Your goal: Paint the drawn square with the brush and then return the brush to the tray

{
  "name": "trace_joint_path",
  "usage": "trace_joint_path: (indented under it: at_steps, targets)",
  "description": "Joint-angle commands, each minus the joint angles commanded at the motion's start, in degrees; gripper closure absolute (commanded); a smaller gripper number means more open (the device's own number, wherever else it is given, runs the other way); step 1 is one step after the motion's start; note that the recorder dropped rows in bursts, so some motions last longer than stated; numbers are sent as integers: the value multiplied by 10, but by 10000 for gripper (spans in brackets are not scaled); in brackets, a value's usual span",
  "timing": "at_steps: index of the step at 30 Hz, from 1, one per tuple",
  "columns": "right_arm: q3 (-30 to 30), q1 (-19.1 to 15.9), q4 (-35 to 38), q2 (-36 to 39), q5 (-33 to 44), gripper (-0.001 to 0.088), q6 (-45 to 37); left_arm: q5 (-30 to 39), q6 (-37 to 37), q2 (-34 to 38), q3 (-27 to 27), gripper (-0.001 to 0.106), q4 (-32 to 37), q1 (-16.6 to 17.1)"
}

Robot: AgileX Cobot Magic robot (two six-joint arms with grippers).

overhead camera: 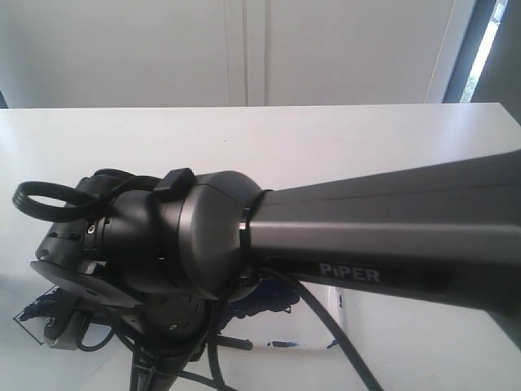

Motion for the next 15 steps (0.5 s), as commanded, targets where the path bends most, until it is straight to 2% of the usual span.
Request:
trace_joint_path:
  at_steps: [4,11,15]
  targets:
    - [0,0,0,0,-2,868,0,-1,-2,0,0,587,0,0]
    - [0,0,0,0,-2,868,0,7,76,1,0,587,4,0]
    - [0,0,0,0,-2,868,0,15,88,1,0,587,4,0]
